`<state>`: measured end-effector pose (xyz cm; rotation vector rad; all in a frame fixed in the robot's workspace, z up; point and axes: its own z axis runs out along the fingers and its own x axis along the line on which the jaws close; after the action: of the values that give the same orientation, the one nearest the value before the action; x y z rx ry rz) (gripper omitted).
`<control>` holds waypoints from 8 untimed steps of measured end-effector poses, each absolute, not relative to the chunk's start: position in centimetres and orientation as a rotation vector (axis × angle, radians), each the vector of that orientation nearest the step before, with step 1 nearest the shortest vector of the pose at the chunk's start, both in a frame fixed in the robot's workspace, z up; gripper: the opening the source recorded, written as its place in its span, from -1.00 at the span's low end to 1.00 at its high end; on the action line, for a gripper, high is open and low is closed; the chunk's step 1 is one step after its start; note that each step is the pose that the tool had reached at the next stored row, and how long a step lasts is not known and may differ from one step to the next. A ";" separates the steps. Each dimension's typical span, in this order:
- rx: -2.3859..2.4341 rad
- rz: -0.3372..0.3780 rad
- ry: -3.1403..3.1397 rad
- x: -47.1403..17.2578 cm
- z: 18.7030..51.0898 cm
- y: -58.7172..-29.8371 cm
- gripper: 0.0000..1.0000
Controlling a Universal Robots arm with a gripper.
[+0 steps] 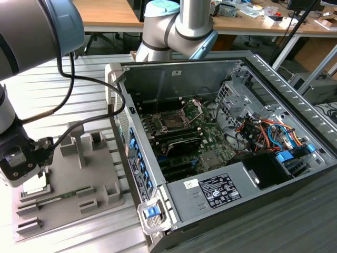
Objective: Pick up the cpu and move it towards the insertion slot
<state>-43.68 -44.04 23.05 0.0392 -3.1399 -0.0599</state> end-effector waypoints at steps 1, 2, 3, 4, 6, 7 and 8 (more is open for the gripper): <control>0.039 -0.060 -3.140 -43.7 23.0 -44.1 0.20; 0.039 -0.060 -3.140 -43.7 23.0 -44.1 0.20; 0.039 -0.060 -3.140 -43.7 23.0 -44.1 0.20; 0.039 -0.060 -3.140 -43.7 23.0 -44.1 0.20; 0.040 -0.060 -3.140 -43.7 22.9 -44.1 0.20; 0.040 -0.060 -3.140 -43.7 22.9 -44.2 0.20; 0.040 -0.060 -3.140 -43.7 22.9 -44.2 0.20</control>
<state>-43.68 -44.18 22.88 0.0396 -3.1399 -0.0599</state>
